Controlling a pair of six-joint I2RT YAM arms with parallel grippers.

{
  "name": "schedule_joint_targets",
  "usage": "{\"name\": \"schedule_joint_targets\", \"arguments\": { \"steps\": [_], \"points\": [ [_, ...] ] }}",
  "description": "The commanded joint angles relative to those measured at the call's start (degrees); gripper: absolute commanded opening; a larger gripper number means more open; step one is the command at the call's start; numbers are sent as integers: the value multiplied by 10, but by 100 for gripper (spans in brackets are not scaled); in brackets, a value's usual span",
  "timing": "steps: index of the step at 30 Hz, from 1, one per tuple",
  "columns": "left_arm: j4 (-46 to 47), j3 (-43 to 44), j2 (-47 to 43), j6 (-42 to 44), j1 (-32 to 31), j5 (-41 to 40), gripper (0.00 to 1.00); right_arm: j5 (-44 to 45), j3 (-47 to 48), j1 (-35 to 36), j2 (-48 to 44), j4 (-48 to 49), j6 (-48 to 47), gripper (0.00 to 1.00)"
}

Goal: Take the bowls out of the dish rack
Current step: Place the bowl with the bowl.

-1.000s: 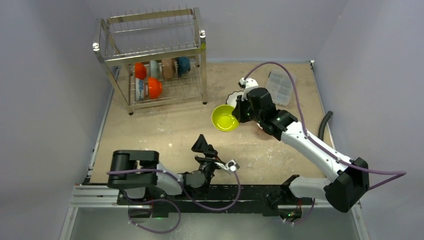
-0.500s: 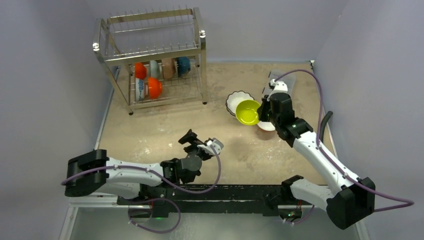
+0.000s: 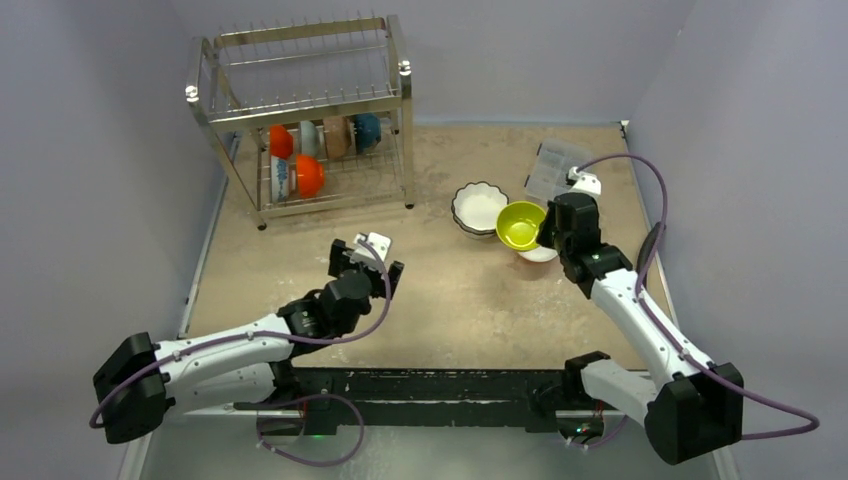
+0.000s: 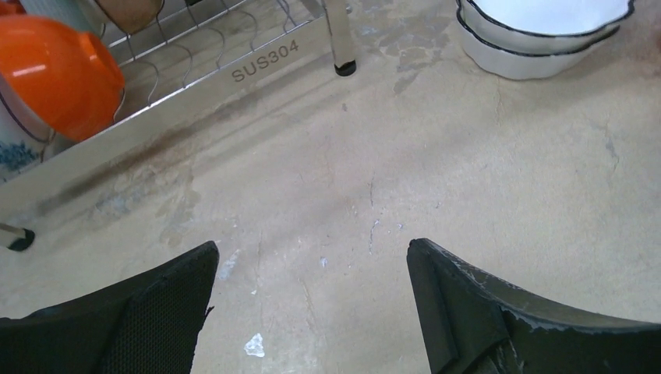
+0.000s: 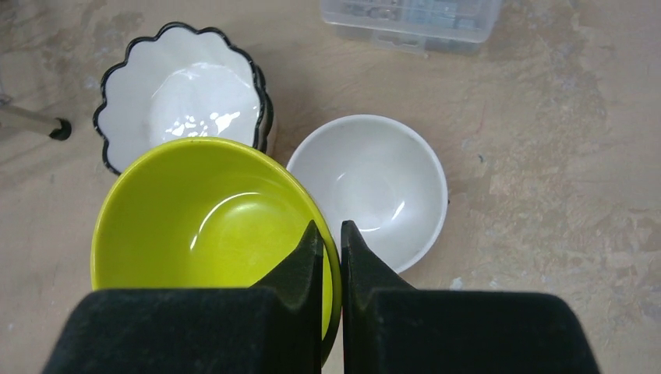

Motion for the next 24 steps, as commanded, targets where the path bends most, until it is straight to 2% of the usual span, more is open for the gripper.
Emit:
{"name": "schedule_joint_targets", "arguments": {
  "steps": [1,8,21,24],
  "points": [
    [-26,-4,-38,-86,48,51,91,19,-6,-26,-1,41,35,0],
    [-24,-29,-68,-128,110,84,94,27,-32,-79,21,68,89,0],
    [-25,-40,-76,-139,121,110,96,25,-74,-98,90,146,106,0],
    [-23,-41,-74,-137,121,115,96,30,-75,-99,105,150,106,8]
  ]
}}
